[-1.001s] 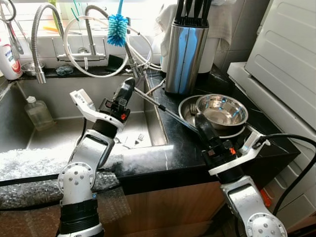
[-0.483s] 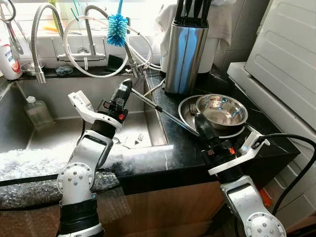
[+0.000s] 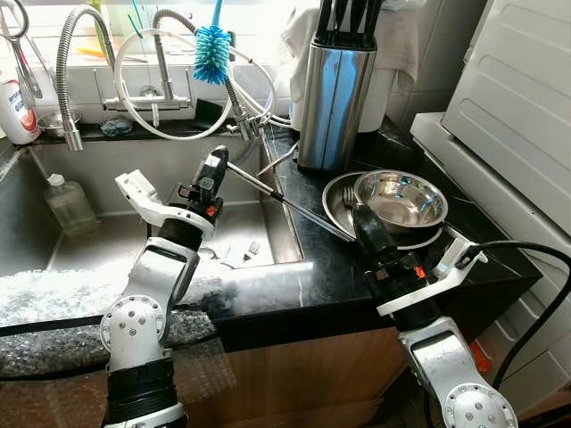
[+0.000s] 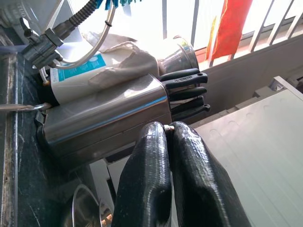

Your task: Kitchen organization

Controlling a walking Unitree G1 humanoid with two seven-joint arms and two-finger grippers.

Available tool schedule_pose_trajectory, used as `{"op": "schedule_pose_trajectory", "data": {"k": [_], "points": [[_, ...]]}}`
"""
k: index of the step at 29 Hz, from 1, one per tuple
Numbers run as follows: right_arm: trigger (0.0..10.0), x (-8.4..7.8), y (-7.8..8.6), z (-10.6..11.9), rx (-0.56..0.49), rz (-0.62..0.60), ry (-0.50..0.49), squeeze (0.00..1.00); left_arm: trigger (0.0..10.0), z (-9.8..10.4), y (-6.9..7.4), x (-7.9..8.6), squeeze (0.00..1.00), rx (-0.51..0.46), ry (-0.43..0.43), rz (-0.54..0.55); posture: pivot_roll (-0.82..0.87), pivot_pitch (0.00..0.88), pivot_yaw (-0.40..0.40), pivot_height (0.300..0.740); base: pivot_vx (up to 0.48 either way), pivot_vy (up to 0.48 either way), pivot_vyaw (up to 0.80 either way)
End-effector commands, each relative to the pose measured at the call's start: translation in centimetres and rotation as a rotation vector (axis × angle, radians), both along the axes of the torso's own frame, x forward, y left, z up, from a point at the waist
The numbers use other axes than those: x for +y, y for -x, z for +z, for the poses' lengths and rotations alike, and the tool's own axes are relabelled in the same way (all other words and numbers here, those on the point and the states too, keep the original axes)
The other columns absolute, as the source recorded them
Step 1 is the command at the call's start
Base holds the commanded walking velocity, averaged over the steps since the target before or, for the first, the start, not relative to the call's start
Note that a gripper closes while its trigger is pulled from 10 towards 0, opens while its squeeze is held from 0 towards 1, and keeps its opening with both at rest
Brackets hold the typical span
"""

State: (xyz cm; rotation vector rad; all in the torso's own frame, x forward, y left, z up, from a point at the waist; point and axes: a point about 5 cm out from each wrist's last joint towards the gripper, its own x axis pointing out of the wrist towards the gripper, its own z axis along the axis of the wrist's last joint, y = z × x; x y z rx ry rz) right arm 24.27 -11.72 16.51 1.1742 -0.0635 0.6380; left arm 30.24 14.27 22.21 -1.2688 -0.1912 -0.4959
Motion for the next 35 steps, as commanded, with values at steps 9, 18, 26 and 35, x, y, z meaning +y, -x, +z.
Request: {"op": "schedule_pose_trajectory", "data": {"k": [9,18,26,35], "points": [[10.0,-0.3,-0.1,0.1,-0.001,-0.021,0.006,0.00,10.0,1.3,-0.5,0.6,0.00,-0.011,0.024,0.046,-0.15,0.000,-0.052,0.740,0.000,0.000,0.00],[10.0,-0.7,-0.2,0.1,-0.002,-0.058,0.027,0.00,10.0,1.2,-1.2,2.5,0.00,0.028,0.009,0.167,-0.14,0.000,-0.052,0.740,0.000,0.000,0.00],[10.0,-0.7,-0.2,0.2,-0.008,-0.067,0.034,0.00,10.0,0.4,-2.1,4.9,0.00,0.125,-0.059,0.395,-0.15,0.000,-0.051,0.740,0.000,0.000,0.00],[10.0,-0.3,-0.1,0.0,-0.008,-0.050,0.043,0.00,10.0,1.0,-2.8,6.0,0.00,0.134,-0.430,0.650,-0.15,0.000,-0.051,0.740,0.000,0.000,0.00]]}}
